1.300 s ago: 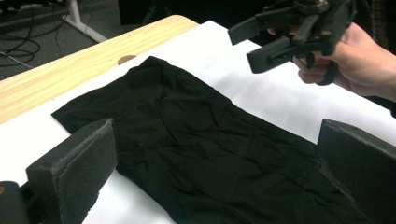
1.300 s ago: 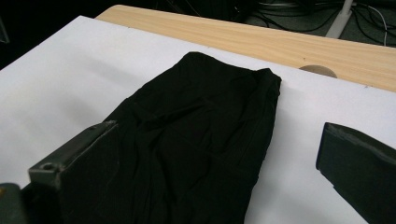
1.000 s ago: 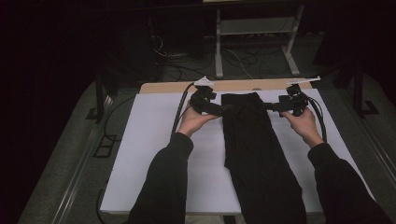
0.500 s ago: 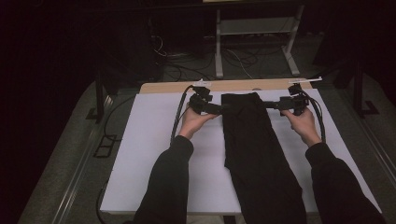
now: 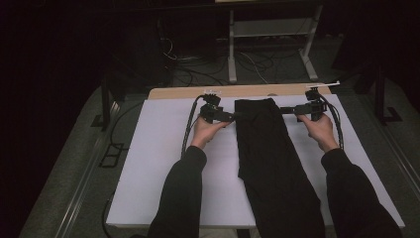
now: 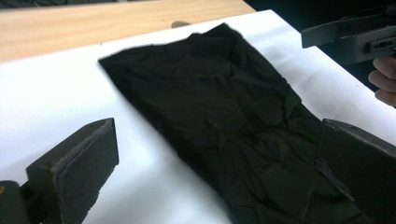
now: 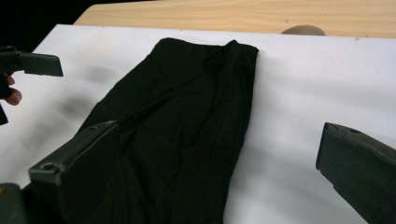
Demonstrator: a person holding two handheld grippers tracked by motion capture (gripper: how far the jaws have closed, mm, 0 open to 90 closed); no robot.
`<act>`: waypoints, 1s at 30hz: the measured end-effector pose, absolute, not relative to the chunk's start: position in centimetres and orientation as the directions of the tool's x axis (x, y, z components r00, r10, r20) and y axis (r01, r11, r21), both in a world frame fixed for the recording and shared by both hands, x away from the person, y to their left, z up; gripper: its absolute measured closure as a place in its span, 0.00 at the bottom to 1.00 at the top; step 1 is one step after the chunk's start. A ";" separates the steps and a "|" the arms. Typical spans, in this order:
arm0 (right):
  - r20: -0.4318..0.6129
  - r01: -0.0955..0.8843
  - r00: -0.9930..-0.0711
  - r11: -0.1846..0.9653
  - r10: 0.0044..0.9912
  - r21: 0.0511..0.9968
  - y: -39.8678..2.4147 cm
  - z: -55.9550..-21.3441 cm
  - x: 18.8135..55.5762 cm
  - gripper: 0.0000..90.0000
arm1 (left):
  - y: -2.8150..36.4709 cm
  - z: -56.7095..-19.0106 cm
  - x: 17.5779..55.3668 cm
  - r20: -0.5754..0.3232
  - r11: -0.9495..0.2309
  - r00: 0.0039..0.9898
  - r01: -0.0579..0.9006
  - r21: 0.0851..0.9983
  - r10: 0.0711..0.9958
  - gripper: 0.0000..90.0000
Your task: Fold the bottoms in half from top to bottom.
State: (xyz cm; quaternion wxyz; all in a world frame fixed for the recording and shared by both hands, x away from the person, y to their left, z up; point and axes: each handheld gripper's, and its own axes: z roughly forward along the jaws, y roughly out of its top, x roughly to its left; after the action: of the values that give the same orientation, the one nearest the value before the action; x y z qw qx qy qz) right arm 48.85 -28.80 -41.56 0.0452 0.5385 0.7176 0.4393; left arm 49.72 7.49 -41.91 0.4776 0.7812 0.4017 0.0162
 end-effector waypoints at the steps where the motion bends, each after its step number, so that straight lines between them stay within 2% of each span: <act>1: 0.409 0.737 -0.413 0.035 0.814 0.675 -28.8 -41.6 48.9 0.00 | 7.5 -42.1 49.8 -0.364 -0.219 0.673 0.618 0.755 0.644 0.00; 4: 0.423 0.740 -0.416 0.030 0.805 0.672 -29.0 -41.7 49.1 0.06 | 7.3 -42.6 50.0 -0.381 -0.220 0.663 0.638 0.738 0.645 0.00; 12: 0.459 0.782 -0.404 0.039 0.791 0.622 -29.4 -42.7 49.4 0.15 | 6.6 -44.0 49.9 -0.423 -0.213 0.648 0.672 0.709 0.633 0.00; 23: 0.463 0.810 -0.423 0.096 0.779 0.579 -28.3 -43.6 49.6 0.32 | 6.0 -45.1 49.5 -0.480 -0.182 0.636 0.697 0.694 0.605 0.14; 30: 0.470 0.828 -0.422 0.118 0.776 0.548 -27.8 -44.4 49.8 0.36 | 5.7 -45.5 49.3 -0.506 -0.175 0.633 0.709 0.683 0.586 0.16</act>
State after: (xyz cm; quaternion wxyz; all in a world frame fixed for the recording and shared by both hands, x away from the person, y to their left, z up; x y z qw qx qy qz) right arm 49.81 -27.81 -44.41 -0.0335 0.5367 0.7469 0.3910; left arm 49.33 5.71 -45.46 0.4826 0.7639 0.4237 -0.0634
